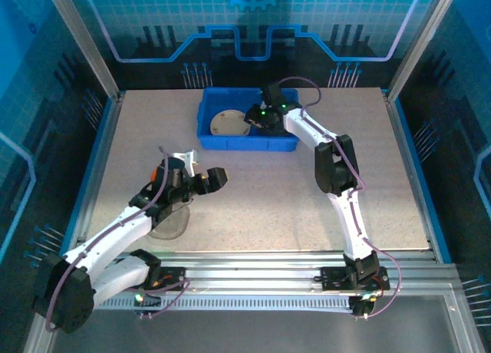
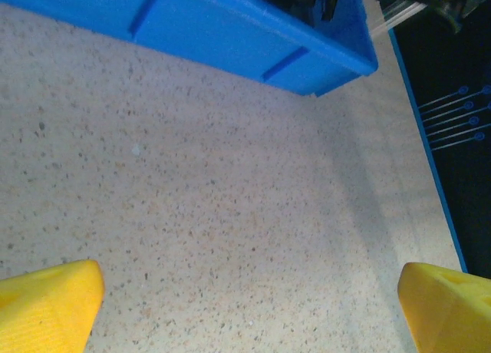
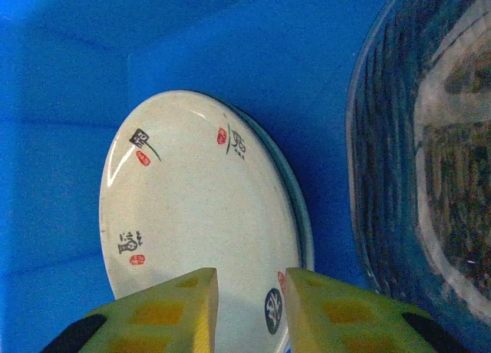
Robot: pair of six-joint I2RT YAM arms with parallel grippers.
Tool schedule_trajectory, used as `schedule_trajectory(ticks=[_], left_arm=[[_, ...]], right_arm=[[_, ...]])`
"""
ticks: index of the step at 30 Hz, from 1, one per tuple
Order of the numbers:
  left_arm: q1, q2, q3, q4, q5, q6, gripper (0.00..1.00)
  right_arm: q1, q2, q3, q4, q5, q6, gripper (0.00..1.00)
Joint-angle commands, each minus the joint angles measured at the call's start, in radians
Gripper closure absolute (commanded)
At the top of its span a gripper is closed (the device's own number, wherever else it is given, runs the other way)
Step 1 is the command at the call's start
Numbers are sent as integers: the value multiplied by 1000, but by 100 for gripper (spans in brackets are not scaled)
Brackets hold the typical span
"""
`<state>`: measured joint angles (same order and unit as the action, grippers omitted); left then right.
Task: Place the plates into the plastic bin on the countertop
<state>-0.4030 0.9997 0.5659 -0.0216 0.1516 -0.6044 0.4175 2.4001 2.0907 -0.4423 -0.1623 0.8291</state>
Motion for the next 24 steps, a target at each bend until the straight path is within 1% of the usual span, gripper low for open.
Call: schedule_trajectory(ticks=[1,4,6,11,14,17,19,22,24], left_arm=[[17,-32,87,-83,-54,41,1],[45,-34,140,-151,-64,51,1],[63,-34,169,-192,-68,53,1],[105,-47,219,-268,-43,22,1],[120,-69,232,-301,-34,2,1],[142,-96,227,-320,-2,-16,1],[158,-119,217,-326,23,-30,1],[191,-158,192,-328,65,-55,1],[213,-185,171,-331,81,-68,1]], right_arm=[[-31,-131,-6,-9,27,-53,70],[-33,-217,-42,-34,75,-106,69],[-32,-294,-120,-8,93,-128,69],[5,-476,-345,53,51,-158,68],[74,-583,-484,93,29,-178,65],[161,-657,-594,106,6,-187,57],[213,-689,-657,130,-15,-170,54],[287,-704,-727,184,-64,-127,57],[332,-684,-744,208,-90,-99,65]])
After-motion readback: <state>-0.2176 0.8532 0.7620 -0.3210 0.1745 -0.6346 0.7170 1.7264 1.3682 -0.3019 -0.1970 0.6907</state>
